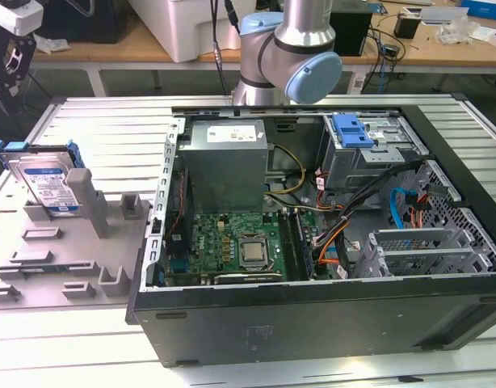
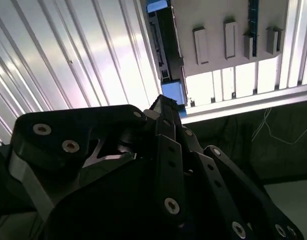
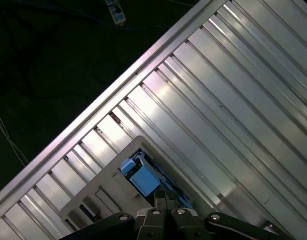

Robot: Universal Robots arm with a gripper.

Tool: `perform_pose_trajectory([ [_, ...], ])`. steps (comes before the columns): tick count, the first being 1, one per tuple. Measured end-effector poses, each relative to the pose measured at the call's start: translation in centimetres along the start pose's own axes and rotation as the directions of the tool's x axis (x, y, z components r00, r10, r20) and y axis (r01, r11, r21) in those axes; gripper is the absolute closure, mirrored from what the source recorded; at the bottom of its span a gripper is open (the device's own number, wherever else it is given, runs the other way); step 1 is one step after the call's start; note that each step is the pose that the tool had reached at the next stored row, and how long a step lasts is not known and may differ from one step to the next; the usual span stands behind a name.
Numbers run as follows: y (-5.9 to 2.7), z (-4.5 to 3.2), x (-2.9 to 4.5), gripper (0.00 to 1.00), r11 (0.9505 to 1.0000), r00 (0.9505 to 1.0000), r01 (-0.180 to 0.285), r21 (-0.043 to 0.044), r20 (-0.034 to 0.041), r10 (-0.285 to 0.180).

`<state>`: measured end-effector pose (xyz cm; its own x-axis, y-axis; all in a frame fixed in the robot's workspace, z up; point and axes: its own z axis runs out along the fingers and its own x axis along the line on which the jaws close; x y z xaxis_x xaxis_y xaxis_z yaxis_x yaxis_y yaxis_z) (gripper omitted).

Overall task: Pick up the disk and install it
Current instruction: 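Pick up the disk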

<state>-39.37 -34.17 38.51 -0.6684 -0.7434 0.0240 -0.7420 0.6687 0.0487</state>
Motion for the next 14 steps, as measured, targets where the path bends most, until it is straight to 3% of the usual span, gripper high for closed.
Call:
perform_pose_trajectory([
  [1, 0.0, 0.02, 0.0, 0.83, 0.9999, 0.9999, 0.017, 0.0004, -0.0009, -0.017],
  [3, 0.0, 0.08, 0.0, 0.83, 0.9984, 0.9984, 0.057, 0.0013, -0.0028, -0.057],
  [4, -0.01, 0.11, 0.0, 0.76, 0.9966, 0.9966, 0.083, 0.0018, -0.0041, -0.083],
  [7, -0.01, 0.22, 0.0, 0.76, 0.9893, 0.9893, 0.146, 0.003, -0.0074, -0.146],
  [8, -0.01, 0.26, -0.01, 0.75, 0.9847, 0.9846, 0.174, 0.0034, -0.009, -0.174],
  [10, -0.01, 0.33, -0.01, 0.63, 0.977, 0.9769, 0.213, 0.004, -0.011, -0.213],
  [12, -0.02, 0.4, -0.01, 0.63, 0.9673, 0.9672, 0.254, 0.0046, -0.0131, -0.253],
  [13, -0.02, 0.45, -0.01, 0.56, 0.9594, 0.9594, 0.282, 0.0048, -0.0148, -0.282],
  [14, -0.02, 0.49, -0.01, 0.56, 0.9544, 0.9543, 0.299, 0.005, -0.0157, -0.298],
])
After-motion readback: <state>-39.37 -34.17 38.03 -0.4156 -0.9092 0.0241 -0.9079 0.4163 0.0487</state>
